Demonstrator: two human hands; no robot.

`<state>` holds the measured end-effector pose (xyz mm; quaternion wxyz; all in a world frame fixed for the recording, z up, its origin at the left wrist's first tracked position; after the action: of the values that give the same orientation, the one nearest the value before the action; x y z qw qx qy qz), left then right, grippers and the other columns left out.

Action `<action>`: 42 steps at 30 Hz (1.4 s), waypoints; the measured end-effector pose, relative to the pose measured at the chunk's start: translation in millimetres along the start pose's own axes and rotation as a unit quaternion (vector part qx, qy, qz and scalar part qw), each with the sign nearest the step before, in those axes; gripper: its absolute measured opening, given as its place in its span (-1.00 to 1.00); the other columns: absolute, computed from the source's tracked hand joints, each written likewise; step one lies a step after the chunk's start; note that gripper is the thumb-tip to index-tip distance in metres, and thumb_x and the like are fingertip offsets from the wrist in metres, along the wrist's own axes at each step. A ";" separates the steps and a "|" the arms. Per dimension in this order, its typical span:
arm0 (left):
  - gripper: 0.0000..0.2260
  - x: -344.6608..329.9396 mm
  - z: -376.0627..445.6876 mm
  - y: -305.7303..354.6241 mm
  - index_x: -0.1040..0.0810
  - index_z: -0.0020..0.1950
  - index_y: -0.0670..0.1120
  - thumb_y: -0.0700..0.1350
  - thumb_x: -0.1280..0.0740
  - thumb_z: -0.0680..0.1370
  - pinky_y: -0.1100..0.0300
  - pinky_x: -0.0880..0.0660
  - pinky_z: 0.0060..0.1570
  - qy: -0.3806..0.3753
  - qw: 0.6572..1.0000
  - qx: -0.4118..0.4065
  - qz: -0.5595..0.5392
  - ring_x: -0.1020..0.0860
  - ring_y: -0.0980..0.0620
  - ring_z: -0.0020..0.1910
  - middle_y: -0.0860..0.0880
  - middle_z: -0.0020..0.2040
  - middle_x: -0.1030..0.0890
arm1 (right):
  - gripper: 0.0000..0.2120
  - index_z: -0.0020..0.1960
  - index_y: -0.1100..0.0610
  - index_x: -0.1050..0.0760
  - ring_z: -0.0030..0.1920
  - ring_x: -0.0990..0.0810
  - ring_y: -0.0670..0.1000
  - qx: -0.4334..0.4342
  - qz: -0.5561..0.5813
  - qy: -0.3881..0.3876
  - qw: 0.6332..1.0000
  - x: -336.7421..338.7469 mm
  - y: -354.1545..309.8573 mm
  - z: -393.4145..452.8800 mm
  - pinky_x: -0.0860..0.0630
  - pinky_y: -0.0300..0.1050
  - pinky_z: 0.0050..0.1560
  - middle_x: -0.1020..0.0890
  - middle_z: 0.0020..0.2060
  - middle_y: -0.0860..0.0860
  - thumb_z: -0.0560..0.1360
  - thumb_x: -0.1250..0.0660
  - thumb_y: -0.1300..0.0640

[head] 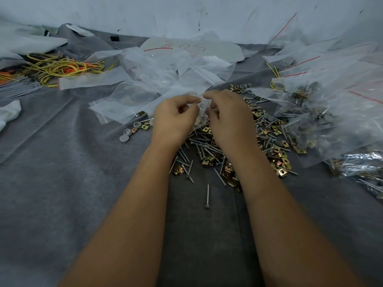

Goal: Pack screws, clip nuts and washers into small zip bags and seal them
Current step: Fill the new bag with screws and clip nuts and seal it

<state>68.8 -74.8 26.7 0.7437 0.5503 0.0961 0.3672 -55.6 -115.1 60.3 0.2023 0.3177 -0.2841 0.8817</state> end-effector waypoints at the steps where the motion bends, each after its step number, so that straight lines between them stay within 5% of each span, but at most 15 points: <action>1: -0.82 1.1 0.3 -0.4 -0.67 -0.03 0.01 -0.20 -0.30 0.52 0.31 -0.44 -0.40 0.009 1.000 0.003 -0.009 -0.46 0.10 -0.43 -0.25 -0.23 -0.64 | -0.71 0.18 0.15 -0.59 0.06 -0.51 0.11 -0.003 -0.003 0.013 1.000 2.0 1.5 -0.4 -0.44 -0.07 -0.07 -0.56 -0.01 0.10 0.51 -0.30 0.35; 4: -0.80 6.1 1.0 -0.9 -0.65 -0.09 0.00 -0.25 -0.29 0.52 0.35 -0.42 -0.35 0.039 0.998 0.014 -0.042 -0.44 0.15 -0.38 -0.31 -0.18 -0.62 | -0.64 0.09 0.11 -0.64 0.04 -0.47 0.08 0.002 0.013 0.023 1.000 5.0 3.3 -1.8 -0.45 -0.09 -0.12 -0.48 -0.02 0.09 0.44 -0.25 0.41; 6: -0.80 10.7 1.8 -1.7 -0.65 -0.12 0.01 -0.25 -0.28 0.51 0.17 -0.53 -0.23 0.066 0.995 0.025 -0.065 -0.50 0.09 -0.28 -0.25 -0.19 -0.65 | -0.64 0.06 0.08 -0.66 0.09 -0.45 0.09 0.015 0.009 -0.003 1.000 0.7 1.5 -3.2 -0.48 -0.04 -0.06 -0.47 0.03 0.08 0.39 -0.27 0.38; 8: -0.80 19.2 1.5 -1.7 -0.66 -0.15 0.00 -0.24 -0.27 0.49 0.18 -0.45 -0.31 0.114 0.990 0.028 -0.079 -0.47 0.12 -0.34 -0.11 -0.30 -0.61 | -0.69 0.06 0.05 -0.66 0.13 -0.45 0.11 0.017 -0.016 -0.020 1.000 -3.7 2.0 -3.4 -0.49 0.07 0.05 -0.48 0.08 0.08 0.39 -0.33 0.31; 13: -0.80 54.2 -12.8 19.6 -0.69 0.02 -0.10 -0.18 -0.27 0.54 0.48 -0.29 -0.24 0.296 0.953 -0.071 -0.011 -0.42 0.29 -0.33 0.13 -0.30 -0.41 | -0.33 0.47 -0.10 -0.31 -0.02 -0.45 -0.03 -0.004 0.056 -0.002 0.998 -2.3 3.1 -1.7 -0.52 -0.05 -0.02 -0.42 0.07 0.00 0.46 -0.28 0.37; 21: -0.79 52.5 -16.8 31.5 -0.64 0.02 -0.17 -0.19 -0.22 0.56 0.51 -0.26 -0.22 0.294 0.945 -0.124 0.079 -0.39 0.17 -0.26 -0.03 -0.14 -0.52 | -0.19 0.54 -0.20 -0.05 -0.10 -0.54 -0.14 -0.034 0.175 -0.018 0.984 -9.2 -0.5 -4.3 -0.59 -0.08 -0.15 -0.49 0.21 -0.04 0.49 -0.26 0.39; 24: -0.79 56.4 -15.5 26.9 -0.60 -0.02 -0.18 -0.17 -0.18 0.56 0.41 -0.24 -0.26 0.302 0.943 -0.100 0.096 -0.37 0.19 -0.18 -0.10 -0.05 -0.55 | -0.37 0.45 -0.04 -0.24 -0.16 -0.56 -0.07 -0.050 0.141 0.009 0.989 -5.0 2.6 -5.1 -0.54 -0.11 -0.23 -0.51 0.03 -0.05 0.47 -0.33 0.32; 27: -0.80 57.3 -18.0 32.8 -0.58 -0.07 -0.24 -0.20 -0.19 0.54 0.30 -0.24 -0.21 0.307 0.935 -0.120 0.132 -0.41 0.06 -0.13 -0.21 -0.02 -0.51 | -0.81 0.11 0.02 -0.59 -0.02 -0.56 0.05 -0.027 -0.050 -0.088 0.995 -18.3 2.3 -4.1 -0.47 -0.06 -0.04 -0.58 -0.05 0.00 0.51 -0.34 0.05; 30: -0.85 58.6 -25.5 50.6 -0.56 -0.16 -0.29 -0.28 -0.21 0.50 0.24 -0.29 -0.12 0.324 0.912 -0.198 0.154 -0.48 -0.16 -0.10 -0.28 -0.09 -0.50 | -0.70 0.14 -0.03 -0.61 0.17 -0.44 0.11 -0.008 -0.153 -0.188 0.970 -37.5 1.2 -10.8 -0.36 0.01 0.15 -0.57 0.06 0.03 0.51 -0.31 -0.15; 33: -0.89 62.5 -30.9 62.1 -0.55 -0.18 -0.29 -0.32 -0.24 0.48 0.16 -0.29 -0.09 0.354 0.883 -0.241 0.193 -0.49 -0.24 -0.12 -0.29 -0.12 -0.51 | -0.75 0.14 -0.12 -0.61 0.20 -0.39 0.09 -0.016 -0.127 -0.195 0.972 -38.8 1.0 -9.5 -0.31 0.02 0.20 -0.56 0.09 -0.02 0.51 -0.34 -0.14; 35: -0.88 60.6 -27.6 61.2 -0.55 -0.17 -0.28 -0.28 -0.24 0.49 0.09 -0.32 -0.10 0.342 0.879 -0.234 0.234 -0.49 -0.24 -0.12 -0.28 -0.11 -0.52 | -0.79 0.07 -0.11 -0.63 0.19 -0.39 0.08 -0.025 -0.125 -0.197 0.972 -37.4 2.1 -8.4 -0.30 0.02 0.19 -0.56 0.04 -0.04 0.49 -0.36 -0.13; 38: -0.83 37.5 -7.8 39.9 -0.54 -0.10 -0.23 -0.17 -0.21 0.54 -0.03 -0.35 -0.13 0.200 0.919 -0.153 0.302 -0.48 -0.22 -0.07 -0.22 -0.06 -0.52 | -0.76 0.00 -0.04 -0.64 0.18 -0.41 0.11 -0.039 -0.143 -0.195 0.969 -35.6 3.4 -9.4 -0.32 0.05 0.18 -0.55 0.01 0.00 0.47 -0.36 -0.16; 42: -0.83 21.0 4.1 -0.5 -0.55 -0.06 -0.08 -0.07 -0.19 0.57 0.10 -0.32 -0.19 0.086 0.956 -0.018 0.280 -0.48 -0.07 -0.09 -0.06 -0.05 -0.55 | -0.79 0.01 -0.06 -0.66 0.17 -0.40 0.13 -0.052 -0.138 -0.195 0.970 -33.1 4.1 -9.8 -0.32 0.04 0.15 -0.51 -0.04 0.01 0.47 -0.34 -0.11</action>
<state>86.2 -64.2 33.3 0.6097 0.5081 -0.0051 0.6084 -38.5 -117.8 30.2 0.2790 0.5088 -0.3167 0.7503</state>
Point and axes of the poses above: each hand's wrist, its own z-axis towards the middle knuckle, its own x-axis out of the back of the hand, y = z × x, the point moved 8 cm from there along z, towards the middle knuckle
